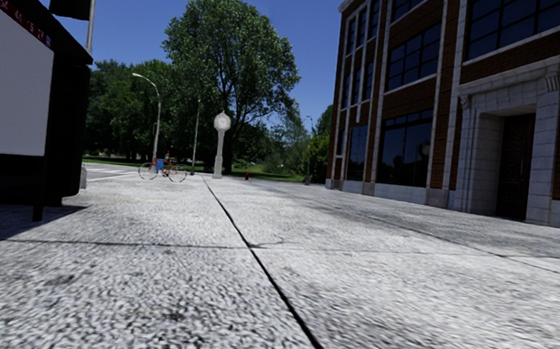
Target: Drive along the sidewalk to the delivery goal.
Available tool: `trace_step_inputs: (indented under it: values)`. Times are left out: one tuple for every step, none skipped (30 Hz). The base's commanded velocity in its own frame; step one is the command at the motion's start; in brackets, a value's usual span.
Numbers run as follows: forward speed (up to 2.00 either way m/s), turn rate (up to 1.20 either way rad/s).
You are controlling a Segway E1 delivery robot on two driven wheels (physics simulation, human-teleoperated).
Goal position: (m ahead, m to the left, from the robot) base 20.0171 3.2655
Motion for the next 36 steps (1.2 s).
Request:
trace_step_inputs:
  values:
    - [2.0,0.13]
    - [2.0,0.13]
    - [2.0,0.13]
    - [2.0,0.13]
    - [2.0,0.14]
    - [2.0,0.14]
    - [2.0,0.14]
    - [2.0,0.14]
    - [2.0,0.14]
    - [2.0,0.18]
    - [2.0,0.22]
    - [2.0,0.22]
    - [2.0,0.24]
    - [2.0,0.24]
    - [2.0,0.25]
    - [2.0,0.25]
    - [2.0,0.25]
    - [2.0,0.25]
    - [2.0,0.25]
    - [2.0,0.25]
    - [2.0,0.25]
    - [2.0,0.25]
    - [2.0,0.25]
    - [2.0,0.25]
    - [2.0,0.25]
    - [2.0,0.25]
    - [2.0,0.25]
    - [2.0,0.25]
    - [2.0,0.25]
    - [2.0,0.25]
    - [2.0,0.25]
    - [2.0,0.25]
    - [2.0,0.25]
    - [2.0,0.25]
    - [2.0,0.25]
    - [2.0,0.25]
